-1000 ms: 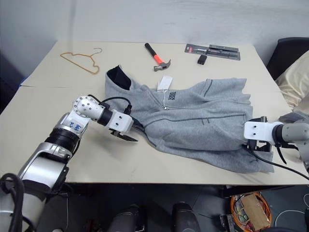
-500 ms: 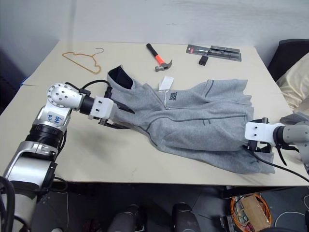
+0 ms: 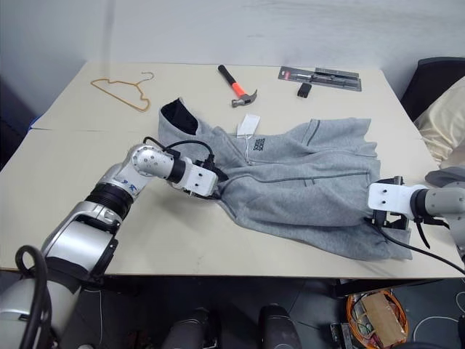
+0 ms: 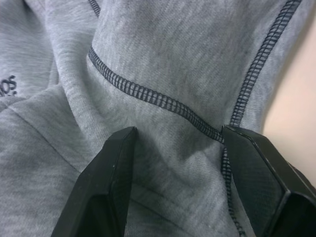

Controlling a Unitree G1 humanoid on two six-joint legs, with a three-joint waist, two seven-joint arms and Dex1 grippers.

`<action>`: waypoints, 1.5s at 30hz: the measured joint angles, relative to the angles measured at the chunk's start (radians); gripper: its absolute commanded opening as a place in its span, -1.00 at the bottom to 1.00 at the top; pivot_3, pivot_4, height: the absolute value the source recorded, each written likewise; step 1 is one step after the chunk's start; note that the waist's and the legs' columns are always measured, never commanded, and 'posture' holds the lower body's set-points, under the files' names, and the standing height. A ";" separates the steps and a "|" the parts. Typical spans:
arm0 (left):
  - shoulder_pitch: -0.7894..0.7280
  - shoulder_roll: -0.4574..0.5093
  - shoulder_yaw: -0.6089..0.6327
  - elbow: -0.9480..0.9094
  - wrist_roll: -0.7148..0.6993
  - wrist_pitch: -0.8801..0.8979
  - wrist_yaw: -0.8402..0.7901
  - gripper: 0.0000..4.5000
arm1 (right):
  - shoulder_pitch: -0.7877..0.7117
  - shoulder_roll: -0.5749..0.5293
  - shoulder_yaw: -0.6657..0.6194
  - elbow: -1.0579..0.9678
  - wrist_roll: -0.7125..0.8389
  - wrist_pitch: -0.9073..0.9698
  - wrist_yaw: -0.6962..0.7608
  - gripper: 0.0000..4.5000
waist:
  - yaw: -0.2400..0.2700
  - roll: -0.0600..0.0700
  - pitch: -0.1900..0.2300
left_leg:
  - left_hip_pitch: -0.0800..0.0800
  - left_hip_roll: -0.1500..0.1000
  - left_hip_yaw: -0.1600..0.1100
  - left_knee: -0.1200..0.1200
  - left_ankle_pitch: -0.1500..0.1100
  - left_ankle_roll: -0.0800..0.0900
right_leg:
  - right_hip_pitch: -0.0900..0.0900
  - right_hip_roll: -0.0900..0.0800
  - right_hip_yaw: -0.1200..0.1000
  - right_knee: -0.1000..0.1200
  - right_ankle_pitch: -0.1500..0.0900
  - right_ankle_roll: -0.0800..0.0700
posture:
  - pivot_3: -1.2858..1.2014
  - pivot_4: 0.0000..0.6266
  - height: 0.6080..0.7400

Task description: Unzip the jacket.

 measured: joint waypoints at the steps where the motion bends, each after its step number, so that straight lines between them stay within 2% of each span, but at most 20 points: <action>1: -0.001 0.000 -0.002 0.002 0.003 -0.007 0.002 0.23 | 0.000 0.000 0.000 0.000 0.000 0.000 -0.001 1.00 | 0.000 0.000 0.000 | 0.000 0.000 0.000 0.000 0.000 0.000 | 0.000 0.000 0.000 0.000 0.000 0.000 | 0.03 -0.52 1.00; 5: 0.003 0.002 -0.006 0.009 0.005 -0.029 -0.011 -0.22 | 0.000 0.001 0.000 0.002 0.000 -0.002 -0.001 1.00 | 0.000 0.000 0.000 | 0.000 0.000 0.000 0.000 0.000 -0.001 | 0.000 0.000 0.000 0.000 0.000 0.000 | 0.03 -0.52 1.00; 6: 0.005 0.003 -0.006 0.010 0.004 -0.034 -0.017 -0.38 | 0.000 0.001 0.000 0.002 0.000 -0.003 -0.002 1.00 | 0.000 0.000 0.000 | 0.000 0.000 0.000 0.000 0.000 -0.001 | 0.000 0.000 0.000 0.000 0.000 0.000 | 0.03 -0.52 1.00; 9: 0.020 0.018 -0.006 0.002 -0.005 -0.044 -0.050 -0.79 | -0.004 0.007 0.002 0.007 0.005 -0.004 0.012 0.72 | -0.002 0.000 0.000 | 0.000 0.000 0.000 0.000 -0.001 -0.001 | 0.000 0.000 0.000 0.000 0.000 0.000 | 0.03 -0.52 1.00; 10: 0.025 0.023 -0.004 0.000 -0.015 -0.046 -0.066 -0.94 | -0.004 0.008 0.003 0.009 0.009 -0.006 0.019 0.56 | -0.003 0.000 0.000 | 0.000 0.000 0.000 0.000 -0.001 -0.001 | 0.000 0.000 0.000 0.000 0.000 0.000 | 0.03 -0.52 1.00; 11: 0.030 0.028 -0.001 -0.003 -0.026 -0.045 -0.082 -1.00 | -0.004 0.009 0.006 0.011 0.010 -0.008 0.028 0.41 | -0.004 0.000 0.000 | 0.000 0.000 0.000 0.000 -0.001 -0.001 | 0.000 0.000 0.000 0.000 0.000 0.000 | 0.03 -0.52 1.00; 20: 0.092 0.080 0.011 -0.102 -0.087 -0.026 -0.172 -1.00 | 0.032 0.006 0.011 -0.005 0.037 -0.018 0.102 -0.96 | -0.007 0.000 0.000 | 0.001 0.001 0.000 0.000 -0.001 -0.001 | 0.000 0.001 0.000 0.000 0.000 0.000 | 0.03 -0.52 1.00; 24: 0.170 0.135 0.024 -0.251 -0.147 0.059 -0.243 -1.00 | 0.159 -0.030 -0.032 -0.138 0.109 0.044 0.151 -0.99 | -0.003 0.000 0.000 | 0.001 0.002 -0.001 -0.001 -0.002 -0.003 | 0.000 0.001 0.002 0.001 -0.001 -0.002 | 0.03 -0.52 1.00; 28: 0.328 0.260 0.060 -0.528 -0.246 0.234 -0.340 -1.00 | 0.418 -0.105 -0.124 -0.420 0.231 0.163 0.221 -0.99 | -0.001 0.000 0.000 | 0.002 0.004 -0.003 -0.006 -0.002 -0.004 | 0.001 0.001 -0.001 0.002 -0.002 -0.004 | 0.03 -0.52 1.00; 30: 0.461 0.351 0.094 -0.714 -0.293 0.324 -0.361 -1.00 | 0.587 -0.111 -0.208 -0.582 0.272 0.226 0.220 -0.99 | -0.003 0.000 0.000 | 0.004 0.004 -0.003 -0.011 -0.002 -0.004 | 0.001 0.001 -0.001 0.001 -0.002 -0.004 | 0.03 -0.52 1.00; 32: 0.608 0.449 0.142 -0.889 -0.327 0.413 -0.362 -1.00 | 0.759 -0.109 -0.285 -0.747 0.297 0.291 0.213 -0.99 | -0.003 -0.001 -0.001 | 0.014 0.004 -0.003 -0.015 -0.002 -0.005 | 0.011 0.001 -0.001 -0.005 -0.003 -0.005 | 0.03 -0.52 1.00; 34: 0.661 0.475 0.151 -0.951 -0.329 0.452 -0.361 -1.00 | 0.813 -0.103 -0.301 -0.803 0.299 0.319 0.207 -0.99 | -0.001 -0.001 -0.001 | 0.021 0.004 -0.004 -0.017 -0.007 -0.003 | 0.019 0.001 -0.002 -0.010 -0.004 -0.006 | 0.03 -0.52 1.00; 38: 0.877 0.561 0.241 -1.168 -0.353 0.601 -0.317 -1.00 | 0.967 -0.031 -0.350 -0.949 0.271 0.384 0.140 -0.99 | -0.002 -0.001 -0.002 | 0.027 0.004 -0.003 -0.021 -0.011 -0.003 | 0.022 0.000 0.000 -0.010 -0.006 -0.009 | 0.03 -0.52 1.00; 45: 1.075 0.591 0.323 -1.377 -0.340 0.816 -0.193 -1.00 | 1.047 -0.001 -0.366 -0.980 0.175 0.350 0.050 -0.99 | 0.000 0.009 -0.008 | 0.034 0.003 -0.001 -0.029 -0.008 -0.009 | 0.023 0.000 0.002 -0.010 -0.011 -0.012 | 0.03 -0.52 1.00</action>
